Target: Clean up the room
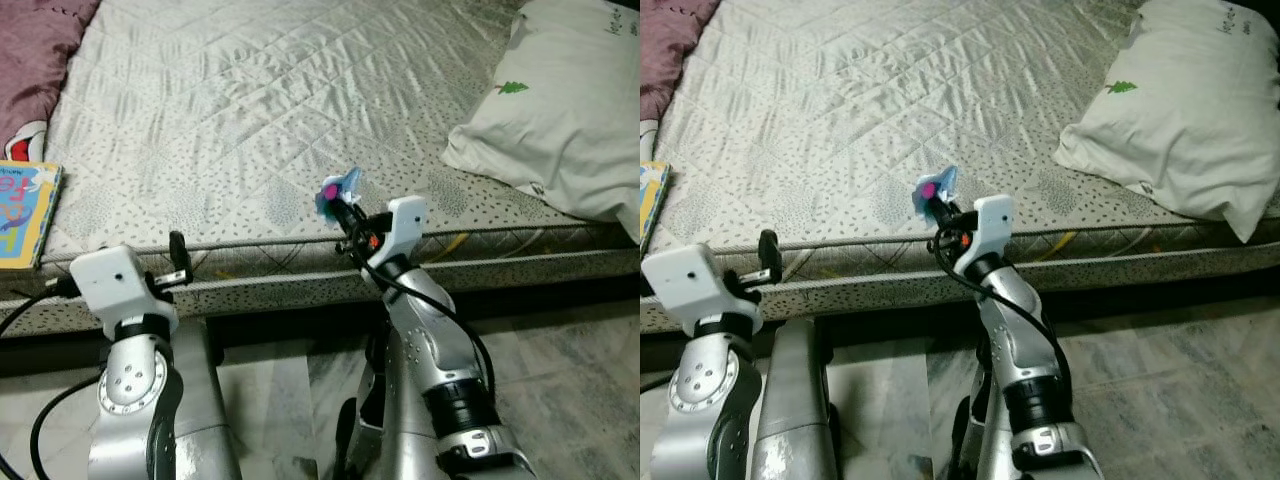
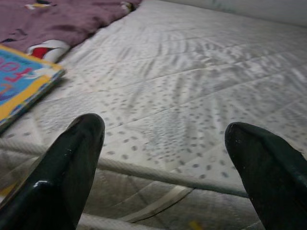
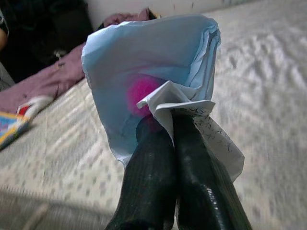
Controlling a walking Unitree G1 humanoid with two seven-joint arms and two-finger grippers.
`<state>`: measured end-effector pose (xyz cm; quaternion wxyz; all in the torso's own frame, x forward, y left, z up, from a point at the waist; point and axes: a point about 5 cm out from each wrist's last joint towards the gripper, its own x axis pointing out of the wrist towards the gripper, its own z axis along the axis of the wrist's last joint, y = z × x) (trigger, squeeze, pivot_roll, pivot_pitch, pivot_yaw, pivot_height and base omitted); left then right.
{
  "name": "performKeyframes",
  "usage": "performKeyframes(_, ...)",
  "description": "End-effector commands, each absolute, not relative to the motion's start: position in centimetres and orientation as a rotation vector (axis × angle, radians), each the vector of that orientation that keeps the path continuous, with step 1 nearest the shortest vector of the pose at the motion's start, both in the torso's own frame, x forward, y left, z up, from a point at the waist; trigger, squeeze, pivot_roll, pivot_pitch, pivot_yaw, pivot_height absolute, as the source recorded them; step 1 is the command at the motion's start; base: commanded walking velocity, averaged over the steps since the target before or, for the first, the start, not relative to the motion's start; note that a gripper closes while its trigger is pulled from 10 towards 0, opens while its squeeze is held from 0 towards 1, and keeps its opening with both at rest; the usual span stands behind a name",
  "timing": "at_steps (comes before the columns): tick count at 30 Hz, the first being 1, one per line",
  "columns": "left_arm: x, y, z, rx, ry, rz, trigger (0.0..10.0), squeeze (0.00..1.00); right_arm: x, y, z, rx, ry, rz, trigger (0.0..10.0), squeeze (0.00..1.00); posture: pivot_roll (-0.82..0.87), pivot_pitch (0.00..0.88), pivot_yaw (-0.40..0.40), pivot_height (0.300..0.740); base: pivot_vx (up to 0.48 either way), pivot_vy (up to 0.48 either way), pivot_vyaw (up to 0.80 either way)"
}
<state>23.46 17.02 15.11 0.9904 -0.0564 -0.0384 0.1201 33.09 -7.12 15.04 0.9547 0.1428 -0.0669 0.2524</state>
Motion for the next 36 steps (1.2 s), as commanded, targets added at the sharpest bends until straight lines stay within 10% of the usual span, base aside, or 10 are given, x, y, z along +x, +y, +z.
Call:
performKeyframes(1,23.2,16.8,14.8,-0.143,-0.072,0.249,10.0,0.00,32.9,-7.7,15.4,0.303,-0.125,0.487,10.0,0.00,0.14,0.113,-0.082,0.527,0.000,0.000,0.00)
performKeyframes(36,23.8,16.2,14.7,-0.199,-0.079,0.222,10.0,0.00,33.1,-8.3,15.6,0.293,-0.094,0.420,10.0,0.00,0.14,0.094,-0.085,0.740,0.000,0.000,0.00)
